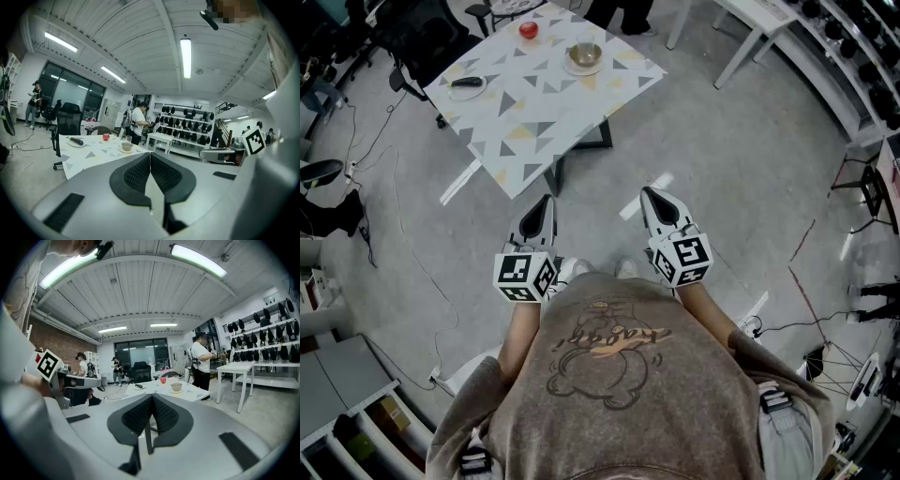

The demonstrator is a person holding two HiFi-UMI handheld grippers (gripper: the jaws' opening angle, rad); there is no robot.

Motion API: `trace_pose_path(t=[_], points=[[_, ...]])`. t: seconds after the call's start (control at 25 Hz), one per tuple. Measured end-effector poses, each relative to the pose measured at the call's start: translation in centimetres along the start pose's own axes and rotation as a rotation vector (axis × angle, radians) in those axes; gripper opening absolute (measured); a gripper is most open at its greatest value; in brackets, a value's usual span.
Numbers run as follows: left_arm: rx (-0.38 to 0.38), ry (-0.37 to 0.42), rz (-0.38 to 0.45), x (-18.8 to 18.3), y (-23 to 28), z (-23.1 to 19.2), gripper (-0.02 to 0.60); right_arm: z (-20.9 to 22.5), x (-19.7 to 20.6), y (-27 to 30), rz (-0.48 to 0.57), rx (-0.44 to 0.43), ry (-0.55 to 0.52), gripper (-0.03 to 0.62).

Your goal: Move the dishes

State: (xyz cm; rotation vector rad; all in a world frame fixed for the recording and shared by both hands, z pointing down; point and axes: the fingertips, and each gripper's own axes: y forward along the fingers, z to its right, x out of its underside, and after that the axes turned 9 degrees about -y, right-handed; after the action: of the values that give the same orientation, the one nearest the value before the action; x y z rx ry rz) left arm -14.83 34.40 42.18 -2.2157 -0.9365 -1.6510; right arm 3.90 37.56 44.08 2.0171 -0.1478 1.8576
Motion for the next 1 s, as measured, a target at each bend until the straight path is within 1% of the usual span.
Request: trace_pose_path(t=[0.2, 0.36, 0.52, 0.68, 0.84, 1.0], points=[[0.027, 0.018, -0.004, -0.3, 0.7, -0.7, 0.020, -0.7, -0.4, 1.0, 0.013, -0.019, 0.014, 0.002], [0.044, 0.028, 0.006, -1.8, 0.8, -1.6, 0.020, -0.8, -1.2, 2.0, 0.017, -0.006, 0.008, 0.002], [0.064, 0.016, 0.033, -2.0, 1.3, -3.4, 0.020, -0.6, -1.4, 3.1, 0.022, 0.032, -0.015, 0.003], [0.077, 0.000, 0.032, -2.1, 1.7, -4.6, 0.020, -1.0, -1.8, 4.2, 0.015, 0.070, -0.002, 0.003], [0.079, -0.010, 0.038, -2.8, 2.5, -5.8, 0.020, -1.4, -2.5, 5.7, 0.017, 0.067, -0.013, 0.003], [0.081, -0.019, 0.033, -2.9, 3.8, -6.8, 0.020, -0.5, -2.7, 7.2, 0.020, 0.060, -0.010, 0.003]])
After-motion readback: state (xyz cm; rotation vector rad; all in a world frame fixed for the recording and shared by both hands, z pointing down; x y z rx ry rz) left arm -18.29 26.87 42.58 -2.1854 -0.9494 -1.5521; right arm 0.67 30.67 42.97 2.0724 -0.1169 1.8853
